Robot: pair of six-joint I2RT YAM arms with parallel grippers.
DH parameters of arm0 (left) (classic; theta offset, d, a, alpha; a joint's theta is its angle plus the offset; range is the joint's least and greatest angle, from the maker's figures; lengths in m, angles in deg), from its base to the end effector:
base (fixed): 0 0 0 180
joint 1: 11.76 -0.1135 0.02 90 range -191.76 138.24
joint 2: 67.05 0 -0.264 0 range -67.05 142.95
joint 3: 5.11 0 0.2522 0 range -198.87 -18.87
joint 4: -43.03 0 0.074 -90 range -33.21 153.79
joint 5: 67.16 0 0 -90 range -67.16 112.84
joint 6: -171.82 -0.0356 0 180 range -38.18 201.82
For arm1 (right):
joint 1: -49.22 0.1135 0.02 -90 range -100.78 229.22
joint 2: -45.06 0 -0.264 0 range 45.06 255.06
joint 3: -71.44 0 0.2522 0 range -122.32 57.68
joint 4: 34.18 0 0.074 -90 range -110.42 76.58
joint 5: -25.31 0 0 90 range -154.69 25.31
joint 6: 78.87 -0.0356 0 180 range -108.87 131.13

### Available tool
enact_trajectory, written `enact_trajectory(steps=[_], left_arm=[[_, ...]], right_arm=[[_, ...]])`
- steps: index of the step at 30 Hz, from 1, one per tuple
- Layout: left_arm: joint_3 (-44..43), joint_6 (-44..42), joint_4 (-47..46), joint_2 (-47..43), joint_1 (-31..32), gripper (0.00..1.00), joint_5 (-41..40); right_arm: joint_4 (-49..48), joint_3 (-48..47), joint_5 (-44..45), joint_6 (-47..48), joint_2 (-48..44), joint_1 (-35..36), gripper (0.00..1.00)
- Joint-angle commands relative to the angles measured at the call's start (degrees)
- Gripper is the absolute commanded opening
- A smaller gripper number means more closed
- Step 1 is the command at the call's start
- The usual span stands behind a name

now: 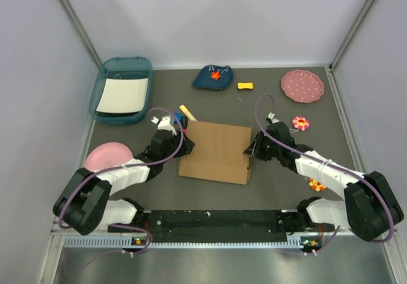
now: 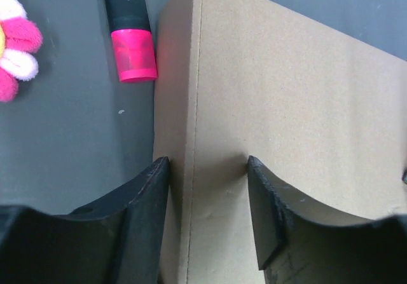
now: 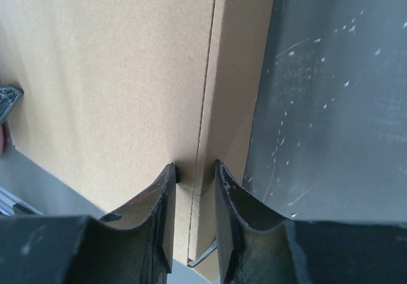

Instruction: Fold the paper box

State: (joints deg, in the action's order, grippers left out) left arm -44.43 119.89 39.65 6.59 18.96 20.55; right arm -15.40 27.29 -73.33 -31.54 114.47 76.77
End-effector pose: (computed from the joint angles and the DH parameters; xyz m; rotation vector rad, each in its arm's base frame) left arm 0.2138 -0.1254 0.1683 -0.1647 2.1779 -0.6629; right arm 0.2048 0.1129 0.1771 0.2459 2.4522 0.7530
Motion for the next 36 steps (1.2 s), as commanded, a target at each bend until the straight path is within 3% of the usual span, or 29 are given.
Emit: enact_trajectory(steps=[1,8,14,18,19,23,36], left_arm=[[3.94,2.45,-6.04,1.67,1.27,0.48,12.03],[7.01,5.44,-11.84,2.2,3.9,0.16,14.32],[9.39,6.15,-11.42,0.97,4.7,0.16,9.85],[4.57,3.86,-5.72,1.06,4.61,0.23,8.08],[3.51,3.51,-2.75,1.15,4.61,0.36,7.91],[1.39,2.98,1.67,-2.01,4.52,0.55,5.1],[-1.77,0.87,12.3,-15.37,3.47,0.73,-6.15]], right_arm=[[9.04,-1.06,8.47,5.32,4.33,-0.83,0.21],[9.13,-1.16,8.47,6.55,5.91,-3.03,0.13],[9.48,-0.11,8.47,6.38,4.42,-3.38,0.13],[9.57,-0.37,7.24,5.76,4.51,-3.38,0.16],[10.18,-0.54,7.67,5.59,3.81,-3.38,0.23],[13.52,-1.86,8.47,5.15,-0.93,-3.47,0.37],[22.05,-7.84,8.47,6.9,-10.86,-5.67,0.52]])
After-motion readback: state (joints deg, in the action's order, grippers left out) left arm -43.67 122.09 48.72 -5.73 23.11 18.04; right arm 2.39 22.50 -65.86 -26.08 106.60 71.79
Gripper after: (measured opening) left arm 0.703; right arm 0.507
